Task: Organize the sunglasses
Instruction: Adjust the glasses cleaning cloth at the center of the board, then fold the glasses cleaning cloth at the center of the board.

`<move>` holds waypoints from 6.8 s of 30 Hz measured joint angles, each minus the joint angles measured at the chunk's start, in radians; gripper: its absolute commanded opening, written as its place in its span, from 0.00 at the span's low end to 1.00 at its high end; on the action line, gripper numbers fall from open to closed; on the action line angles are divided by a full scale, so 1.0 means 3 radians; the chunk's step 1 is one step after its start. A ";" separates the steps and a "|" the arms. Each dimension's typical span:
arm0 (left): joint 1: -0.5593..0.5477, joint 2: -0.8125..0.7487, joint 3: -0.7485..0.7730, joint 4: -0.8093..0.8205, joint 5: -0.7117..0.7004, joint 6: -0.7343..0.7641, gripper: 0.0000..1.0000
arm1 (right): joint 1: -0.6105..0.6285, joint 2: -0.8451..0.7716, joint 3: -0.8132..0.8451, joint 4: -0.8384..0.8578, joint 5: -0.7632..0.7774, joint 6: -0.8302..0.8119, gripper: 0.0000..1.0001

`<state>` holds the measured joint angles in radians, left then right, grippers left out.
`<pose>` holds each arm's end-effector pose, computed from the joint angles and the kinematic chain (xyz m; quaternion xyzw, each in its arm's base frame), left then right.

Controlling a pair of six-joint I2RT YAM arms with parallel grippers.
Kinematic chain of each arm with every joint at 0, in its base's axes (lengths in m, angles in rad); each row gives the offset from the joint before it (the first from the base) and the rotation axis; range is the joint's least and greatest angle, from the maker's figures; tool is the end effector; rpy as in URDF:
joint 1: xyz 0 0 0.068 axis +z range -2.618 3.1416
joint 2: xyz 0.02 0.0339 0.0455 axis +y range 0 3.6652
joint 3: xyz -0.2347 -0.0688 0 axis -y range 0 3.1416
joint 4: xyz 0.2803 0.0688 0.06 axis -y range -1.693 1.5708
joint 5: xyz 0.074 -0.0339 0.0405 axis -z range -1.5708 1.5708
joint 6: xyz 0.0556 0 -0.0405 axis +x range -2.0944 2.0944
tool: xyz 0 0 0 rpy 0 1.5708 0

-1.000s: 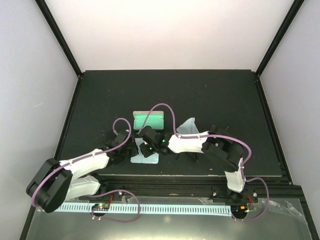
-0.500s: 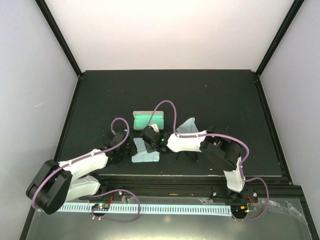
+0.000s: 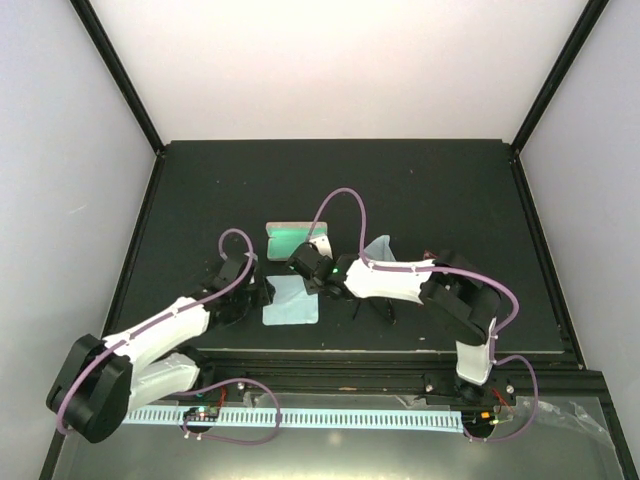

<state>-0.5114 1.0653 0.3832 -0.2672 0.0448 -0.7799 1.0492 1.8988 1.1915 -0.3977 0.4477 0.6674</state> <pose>0.2056 -0.1182 0.0834 -0.1206 0.9442 -0.2010 0.2313 0.2219 0.3378 0.0883 -0.1297 0.9412 0.0291 0.3106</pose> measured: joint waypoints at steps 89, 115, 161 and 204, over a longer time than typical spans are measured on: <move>0.0502 0.1189 0.0685 0.0122 0.0079 0.0682 0.23 | -0.0303 0.0154 -0.0102 0.0490 -0.1272 -0.0411 0.06; 0.0477 0.1247 0.0665 0.0242 0.0296 0.0662 0.02 | -0.0306 0.0159 -0.0064 0.0470 -0.1358 -0.0411 0.01; 0.0454 0.0122 0.0144 -0.0201 0.0682 0.0505 0.02 | -0.0415 -0.0459 -0.0520 0.0543 -0.1985 -0.0547 0.01; 0.0337 0.0039 -0.0052 -0.0155 0.0876 0.0493 0.01 | -0.0360 -0.0458 -0.0796 0.0615 -0.2138 -0.0458 0.01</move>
<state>-0.4103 1.0771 0.3676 -0.3138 0.3077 -0.6319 0.9413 1.7615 0.9527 -0.2131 -0.1936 0.5301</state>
